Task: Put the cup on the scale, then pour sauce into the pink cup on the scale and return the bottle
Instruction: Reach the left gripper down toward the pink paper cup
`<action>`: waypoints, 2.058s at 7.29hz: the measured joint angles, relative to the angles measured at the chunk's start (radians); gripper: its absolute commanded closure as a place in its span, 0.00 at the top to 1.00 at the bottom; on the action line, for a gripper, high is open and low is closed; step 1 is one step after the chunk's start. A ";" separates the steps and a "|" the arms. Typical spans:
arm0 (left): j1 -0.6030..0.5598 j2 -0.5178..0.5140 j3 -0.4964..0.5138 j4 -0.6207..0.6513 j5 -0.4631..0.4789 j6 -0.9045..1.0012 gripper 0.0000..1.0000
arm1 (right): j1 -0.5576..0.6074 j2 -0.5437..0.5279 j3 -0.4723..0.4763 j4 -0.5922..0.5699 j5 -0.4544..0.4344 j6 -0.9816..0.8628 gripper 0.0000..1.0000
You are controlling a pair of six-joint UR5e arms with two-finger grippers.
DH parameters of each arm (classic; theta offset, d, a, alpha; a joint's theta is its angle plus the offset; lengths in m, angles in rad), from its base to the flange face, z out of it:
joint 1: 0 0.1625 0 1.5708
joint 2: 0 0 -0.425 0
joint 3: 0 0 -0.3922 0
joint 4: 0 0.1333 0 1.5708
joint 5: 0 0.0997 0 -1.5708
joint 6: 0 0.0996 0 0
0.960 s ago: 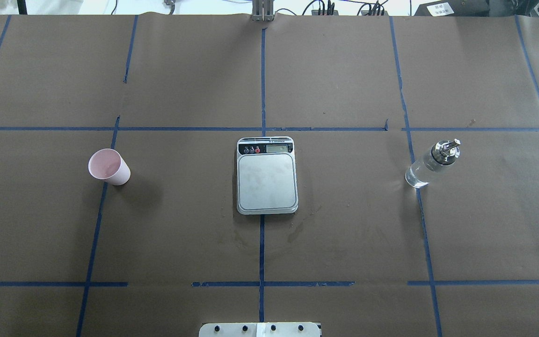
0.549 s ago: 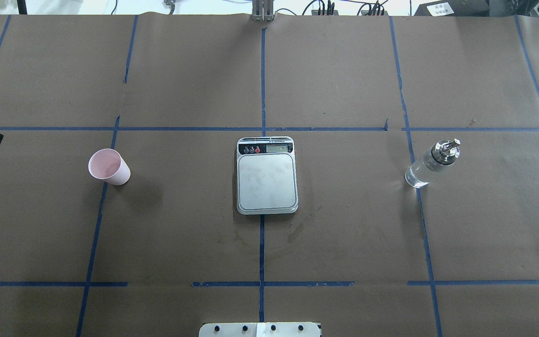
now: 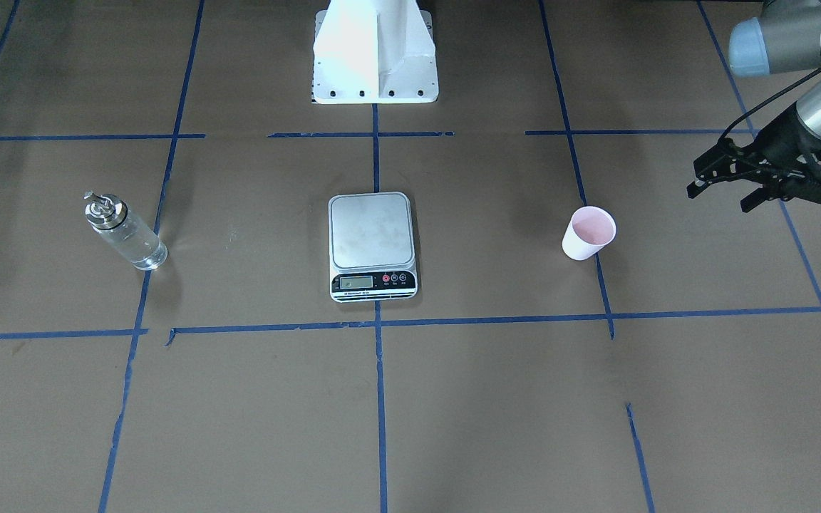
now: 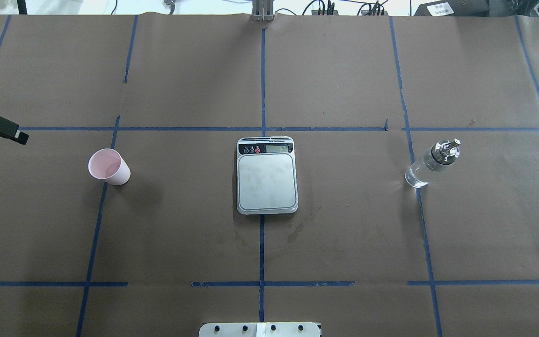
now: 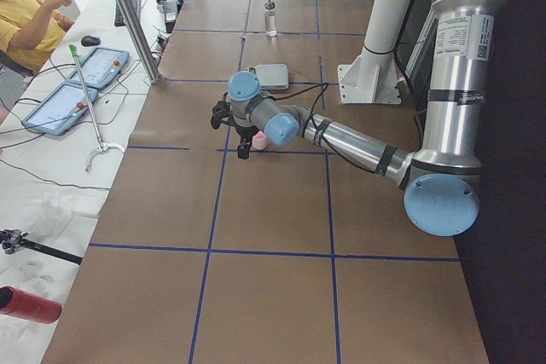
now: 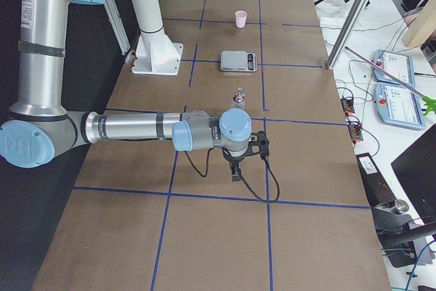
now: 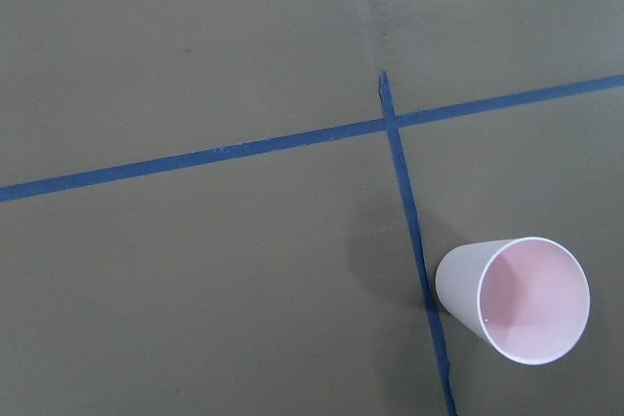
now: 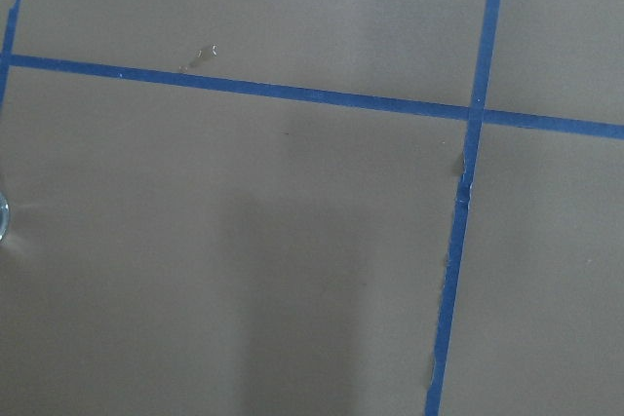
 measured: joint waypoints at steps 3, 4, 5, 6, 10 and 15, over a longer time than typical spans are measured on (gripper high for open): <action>0.009 -0.020 0.021 0.000 0.004 -0.008 1.00 | -0.001 0.000 -0.001 0.000 0.000 -0.002 1.00; 0.010 -0.025 0.028 0.000 0.004 -0.009 1.00 | -0.002 0.000 -0.002 0.000 0.000 -0.003 1.00; 0.013 -0.032 0.035 -0.001 0.004 -0.020 1.00 | -0.002 0.000 -0.003 0.000 0.000 -0.003 1.00; 0.022 -0.041 0.039 -0.001 0.012 -0.043 1.00 | -0.002 0.000 -0.003 0.001 0.000 -0.004 1.00; 0.063 -0.056 0.042 -0.002 0.039 -0.080 1.00 | -0.003 -0.003 -0.004 0.005 0.000 -0.005 1.00; 0.186 -0.100 0.060 -0.002 0.126 -0.185 1.00 | -0.003 -0.012 -0.002 0.005 0.000 -0.007 1.00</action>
